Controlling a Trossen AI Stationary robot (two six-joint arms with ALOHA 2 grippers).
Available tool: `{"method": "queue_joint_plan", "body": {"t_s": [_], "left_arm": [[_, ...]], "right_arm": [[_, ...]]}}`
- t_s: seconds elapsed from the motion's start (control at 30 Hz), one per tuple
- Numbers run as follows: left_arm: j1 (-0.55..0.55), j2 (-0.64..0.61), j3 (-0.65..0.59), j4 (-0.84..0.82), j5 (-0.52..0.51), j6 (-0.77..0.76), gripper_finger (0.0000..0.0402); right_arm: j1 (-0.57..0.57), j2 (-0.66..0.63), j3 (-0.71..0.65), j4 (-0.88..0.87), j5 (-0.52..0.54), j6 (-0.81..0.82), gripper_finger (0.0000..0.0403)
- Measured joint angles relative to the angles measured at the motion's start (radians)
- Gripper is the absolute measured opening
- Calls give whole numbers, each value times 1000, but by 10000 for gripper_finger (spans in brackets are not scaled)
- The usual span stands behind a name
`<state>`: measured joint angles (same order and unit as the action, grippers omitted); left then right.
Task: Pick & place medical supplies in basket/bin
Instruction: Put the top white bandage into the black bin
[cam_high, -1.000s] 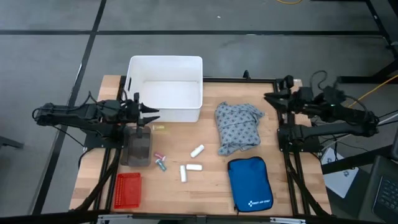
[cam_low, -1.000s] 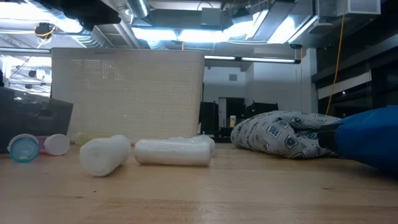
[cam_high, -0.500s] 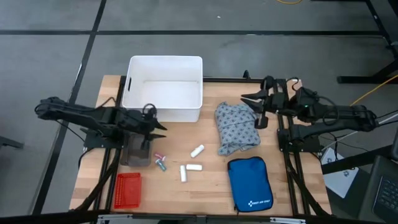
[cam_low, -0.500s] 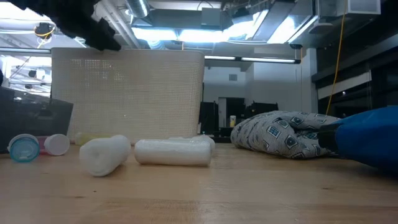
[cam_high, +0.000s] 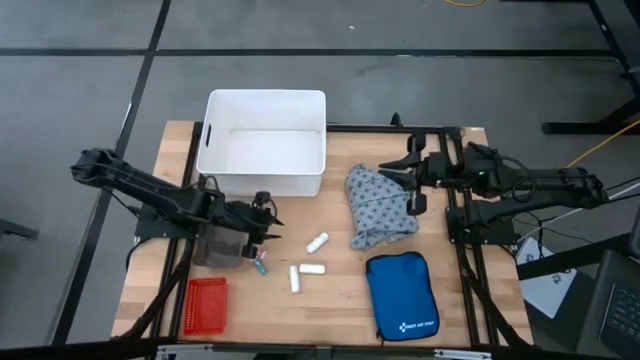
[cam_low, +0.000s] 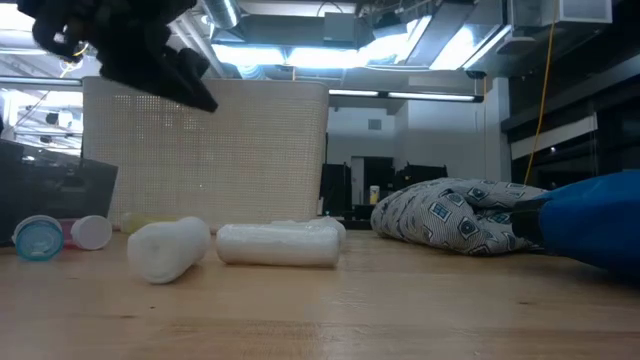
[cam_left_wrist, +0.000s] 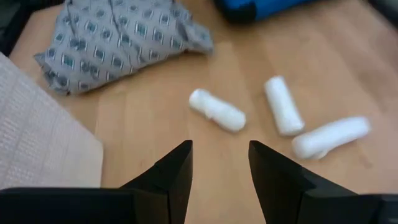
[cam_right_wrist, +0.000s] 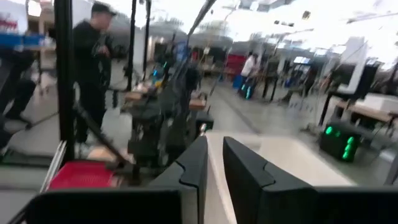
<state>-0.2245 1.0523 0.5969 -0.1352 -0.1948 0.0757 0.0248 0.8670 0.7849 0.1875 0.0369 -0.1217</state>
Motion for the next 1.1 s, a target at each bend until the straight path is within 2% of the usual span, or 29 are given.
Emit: {"method": "queue_joint_plan", "body": {"t_s": [0.07, 0.17, 0.53, 0.77, 1.1], "left_arm": [[-12, 24, 10, -5, -27, -2, 155], [-18, 53, 23, -18, -17, -36, 155], [-24, 216, 97, 2, 6, -266, 155], [-14, 373, 213, 21, -30, -325, 155], [12, 663, 406, -27, -97, -451, 155]], "right_arm": [[16, 21, 0, -26, 13, 2, 55], [49, 57, 0, -33, 93, -7, 55], [131, 185, 0, -39, 327, -81, 55], [163, 202, 0, -36, 341, -77, 55], [219, 202, 0, -32, 341, -75, 56]]}}
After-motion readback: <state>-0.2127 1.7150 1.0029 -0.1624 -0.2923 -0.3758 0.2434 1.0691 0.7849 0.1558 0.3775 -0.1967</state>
